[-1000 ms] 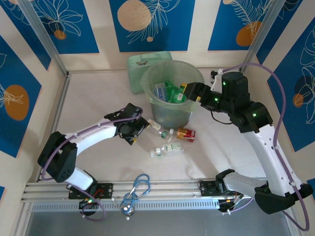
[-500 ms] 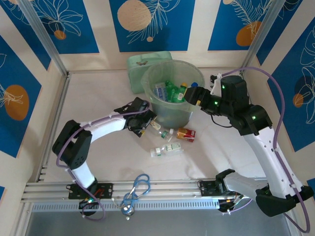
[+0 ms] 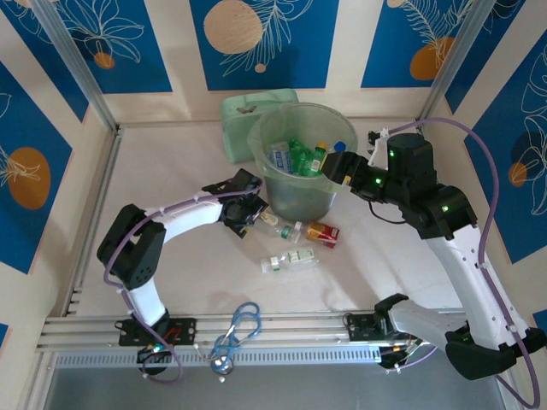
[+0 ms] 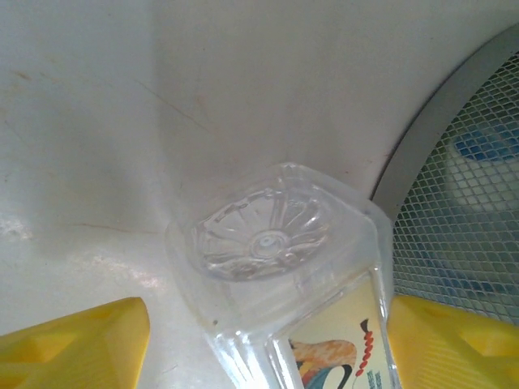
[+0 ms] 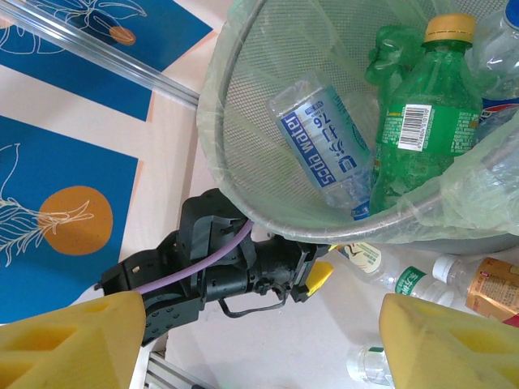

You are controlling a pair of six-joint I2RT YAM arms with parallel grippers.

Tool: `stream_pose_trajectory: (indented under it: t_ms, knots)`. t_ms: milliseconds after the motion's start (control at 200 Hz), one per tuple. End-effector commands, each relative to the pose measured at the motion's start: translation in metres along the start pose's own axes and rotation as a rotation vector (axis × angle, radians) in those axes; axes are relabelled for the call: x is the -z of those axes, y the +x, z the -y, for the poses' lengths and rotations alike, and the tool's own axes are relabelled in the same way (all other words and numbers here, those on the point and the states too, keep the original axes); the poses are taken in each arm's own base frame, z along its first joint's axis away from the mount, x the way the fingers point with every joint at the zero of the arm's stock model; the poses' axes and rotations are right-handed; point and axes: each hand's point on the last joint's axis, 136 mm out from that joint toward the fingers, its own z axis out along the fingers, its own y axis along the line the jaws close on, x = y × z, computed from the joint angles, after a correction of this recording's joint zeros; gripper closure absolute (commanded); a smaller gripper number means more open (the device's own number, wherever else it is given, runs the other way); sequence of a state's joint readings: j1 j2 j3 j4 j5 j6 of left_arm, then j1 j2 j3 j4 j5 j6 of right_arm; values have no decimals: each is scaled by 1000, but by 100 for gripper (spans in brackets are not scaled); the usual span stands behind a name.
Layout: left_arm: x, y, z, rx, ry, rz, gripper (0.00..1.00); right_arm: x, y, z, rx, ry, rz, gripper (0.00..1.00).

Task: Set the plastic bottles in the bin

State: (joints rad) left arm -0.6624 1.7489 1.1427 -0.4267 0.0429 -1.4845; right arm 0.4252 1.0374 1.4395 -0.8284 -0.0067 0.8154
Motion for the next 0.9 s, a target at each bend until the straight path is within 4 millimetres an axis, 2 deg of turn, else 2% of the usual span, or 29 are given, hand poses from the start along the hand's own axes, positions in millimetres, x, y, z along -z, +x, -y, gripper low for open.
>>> stream_pose_trajectory:
  t_ms: [0,170,505,730,895]
  knots:
    - [11,-1,-35,38,-105,29,28,4,4,0,-3,1,-6,24]
    - [17,1,-43,43,-102,30,30,3,4,1,-7,1,-7,24]
    - [3,12,-20,56,-69,-29,13,1,7,4,-16,10,-18,24]
    - [-1,10,-11,64,-58,-20,13,1,8,3,-18,10,-23,24]
    - [-6,8,-11,72,-71,-16,14,-1,9,2,-19,6,-32,24]
